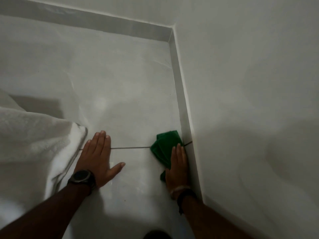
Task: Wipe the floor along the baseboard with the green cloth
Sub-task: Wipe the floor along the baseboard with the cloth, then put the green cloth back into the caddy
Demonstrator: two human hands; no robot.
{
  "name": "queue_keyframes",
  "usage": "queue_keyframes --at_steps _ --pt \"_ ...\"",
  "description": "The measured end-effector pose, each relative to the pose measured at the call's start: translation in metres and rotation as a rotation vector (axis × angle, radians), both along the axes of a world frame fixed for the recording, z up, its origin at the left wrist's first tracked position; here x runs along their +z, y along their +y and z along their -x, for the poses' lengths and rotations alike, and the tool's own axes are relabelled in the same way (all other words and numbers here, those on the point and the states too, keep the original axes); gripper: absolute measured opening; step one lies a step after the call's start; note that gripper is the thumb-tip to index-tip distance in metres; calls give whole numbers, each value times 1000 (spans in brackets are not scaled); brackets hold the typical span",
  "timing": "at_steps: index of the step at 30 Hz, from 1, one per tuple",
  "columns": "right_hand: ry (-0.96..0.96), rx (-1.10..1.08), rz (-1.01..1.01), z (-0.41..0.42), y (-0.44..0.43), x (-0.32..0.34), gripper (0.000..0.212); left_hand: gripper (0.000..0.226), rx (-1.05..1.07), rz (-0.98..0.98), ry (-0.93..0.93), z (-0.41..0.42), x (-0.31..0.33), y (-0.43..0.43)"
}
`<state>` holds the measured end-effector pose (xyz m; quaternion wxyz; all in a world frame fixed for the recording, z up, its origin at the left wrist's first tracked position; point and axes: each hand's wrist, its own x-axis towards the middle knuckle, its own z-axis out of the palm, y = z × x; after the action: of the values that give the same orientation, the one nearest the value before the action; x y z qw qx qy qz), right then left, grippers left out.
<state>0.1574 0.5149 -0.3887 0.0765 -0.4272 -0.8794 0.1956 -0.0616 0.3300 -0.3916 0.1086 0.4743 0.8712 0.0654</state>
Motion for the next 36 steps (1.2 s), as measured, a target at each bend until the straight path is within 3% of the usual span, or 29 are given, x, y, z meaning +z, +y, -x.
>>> queue_keyframes --at_steps 6,11,17,24,29,32,36 --pt "9 15 16 -70 -54 -5 96 114 17 45 -77 -13 14 -20" --pt "-33 -214 165 -54 -53 32 71 114 -3 31 -94 -22 69 -18" --pt "59 -219 236 -34 -54 194 51 112 -21 40 -72 -46 195 -30" --pt "154 -192 357 -13 -58 418 37 111 62 32 -56 -47 423 -73" --pt "168 0 397 25 -100 553 41 108 202 70 -54 -44 564 -148" --pt "225 105 348 62 -139 607 48 110 308 110 -81 -41 605 -202" --pt "209 403 272 116 -190 611 54 110 447 187 -92 -27 616 -264"
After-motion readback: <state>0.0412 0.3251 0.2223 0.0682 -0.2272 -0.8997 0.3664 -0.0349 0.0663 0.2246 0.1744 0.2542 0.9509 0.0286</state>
